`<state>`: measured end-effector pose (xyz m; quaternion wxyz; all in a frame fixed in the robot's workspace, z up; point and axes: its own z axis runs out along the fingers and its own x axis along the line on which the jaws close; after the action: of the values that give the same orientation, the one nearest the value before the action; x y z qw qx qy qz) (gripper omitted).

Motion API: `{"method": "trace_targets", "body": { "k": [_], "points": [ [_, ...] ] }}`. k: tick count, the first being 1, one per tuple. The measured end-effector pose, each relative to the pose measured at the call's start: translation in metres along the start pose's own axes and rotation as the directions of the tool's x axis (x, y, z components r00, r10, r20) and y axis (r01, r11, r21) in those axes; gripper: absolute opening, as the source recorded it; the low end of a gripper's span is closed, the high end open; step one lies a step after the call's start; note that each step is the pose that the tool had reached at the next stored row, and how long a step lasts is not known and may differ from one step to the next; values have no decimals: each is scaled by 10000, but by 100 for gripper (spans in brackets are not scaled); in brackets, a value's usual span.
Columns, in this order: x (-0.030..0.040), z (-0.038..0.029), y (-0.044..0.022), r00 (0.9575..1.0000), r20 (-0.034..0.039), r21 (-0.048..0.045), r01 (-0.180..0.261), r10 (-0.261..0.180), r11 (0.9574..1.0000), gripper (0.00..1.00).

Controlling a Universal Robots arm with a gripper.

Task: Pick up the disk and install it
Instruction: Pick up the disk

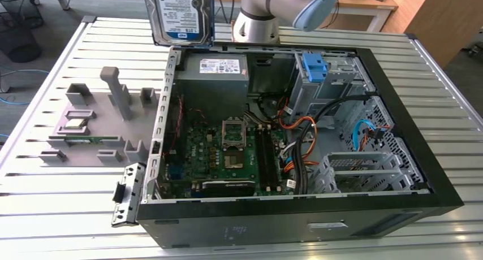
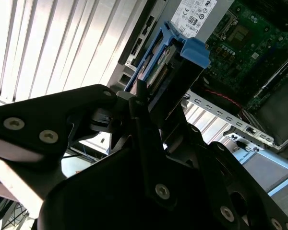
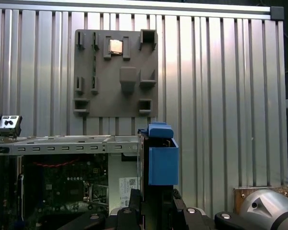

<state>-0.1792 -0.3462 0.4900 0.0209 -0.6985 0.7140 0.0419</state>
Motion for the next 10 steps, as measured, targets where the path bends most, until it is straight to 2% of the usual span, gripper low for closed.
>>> {"method": "trace_targets", "body": {
  "k": [10],
  "points": [
    [99, -9, -39, 10000, -21, 2, -6, 6, 10000, 35]
  ]
}}
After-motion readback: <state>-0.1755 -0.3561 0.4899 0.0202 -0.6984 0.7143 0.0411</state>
